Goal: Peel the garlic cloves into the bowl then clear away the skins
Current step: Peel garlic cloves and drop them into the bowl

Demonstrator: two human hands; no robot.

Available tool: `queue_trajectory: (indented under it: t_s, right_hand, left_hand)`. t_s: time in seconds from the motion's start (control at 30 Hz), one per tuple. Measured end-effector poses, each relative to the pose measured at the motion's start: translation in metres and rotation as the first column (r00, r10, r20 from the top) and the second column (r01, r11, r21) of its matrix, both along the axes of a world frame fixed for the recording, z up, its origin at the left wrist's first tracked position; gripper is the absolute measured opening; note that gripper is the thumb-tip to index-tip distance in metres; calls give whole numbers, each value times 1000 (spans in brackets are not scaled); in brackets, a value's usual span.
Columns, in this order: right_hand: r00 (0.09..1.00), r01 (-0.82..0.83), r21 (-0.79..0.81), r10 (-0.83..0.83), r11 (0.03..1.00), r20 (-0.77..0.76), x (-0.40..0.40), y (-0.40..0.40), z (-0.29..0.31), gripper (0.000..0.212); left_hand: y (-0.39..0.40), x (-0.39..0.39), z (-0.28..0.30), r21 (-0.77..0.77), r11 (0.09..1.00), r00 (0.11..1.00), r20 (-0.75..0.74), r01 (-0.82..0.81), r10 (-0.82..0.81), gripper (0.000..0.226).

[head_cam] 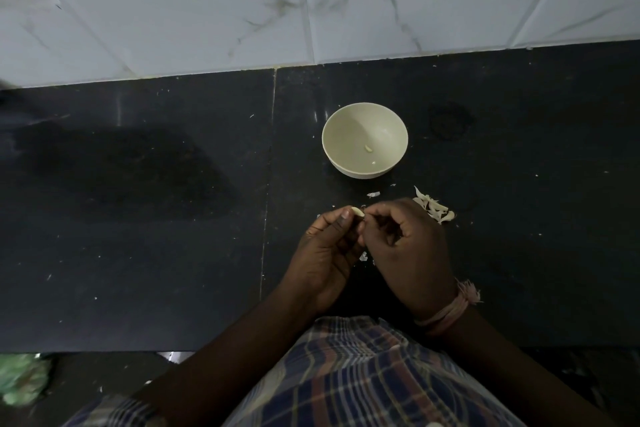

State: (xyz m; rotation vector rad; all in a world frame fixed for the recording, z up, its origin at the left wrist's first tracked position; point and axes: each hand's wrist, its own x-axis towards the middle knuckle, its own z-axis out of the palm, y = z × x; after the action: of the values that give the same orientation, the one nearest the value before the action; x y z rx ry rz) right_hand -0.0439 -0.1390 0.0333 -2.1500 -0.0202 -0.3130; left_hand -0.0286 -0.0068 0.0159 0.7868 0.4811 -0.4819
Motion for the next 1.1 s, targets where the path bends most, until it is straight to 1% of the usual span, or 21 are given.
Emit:
queue_trajectory:
  t_s: [0.17,0.3,0.43,0.53,0.67,0.73,0.8,0.9,1.03,1.1]
  right_hand:
    - [999,37,-39,-37,999,-4,2,1,0,11]
    - [1000,1,-84,-1,996,-9,4,-2,1,12]
    - [999,-42,-61,40,997,-29,6,-5,4,15]
    - [994,-39,37,42,999,-106,9,-5,7,16]
    - [973,7,230,46,973,-226,10,-6,5,5]
    - [970,23,248,38,968,-239,10,-6,4,4]
    - [971,49,257,15,965,-238,10,-6,5,9]
    - [966,121,334,-34,935,-255,12,-5,5,9]
    - [954,206,396,-93,895,-286,14,-7,0,9]
    - [951,216,387,-105,896,-290,12,-10,2,18]
  left_hand:
    - [-2,-2,3,5,999,999,17,34,-34,10]
    - [-3,-1,4,-8,999,999,1,32,-32,12]
    - [-1,1,4,-19,998,998,-11,57,-57,13]
    - [0,3,5,-17,998,998,-25,59,-59,10]
    - [-3,4,9,-50,997,997,-44,56,-58,14]
    - [-3,5,10,-62,997,997,-51,49,-52,15]
    - [-3,6,10,-68,997,997,-56,46,-50,16]
    - [-3,8,13,-84,995,997,-59,48,-53,16]
    - [-2,8,16,-111,993,996,-78,42,-50,19]
    - [-1,9,16,-119,992,995,-86,38,-48,19]
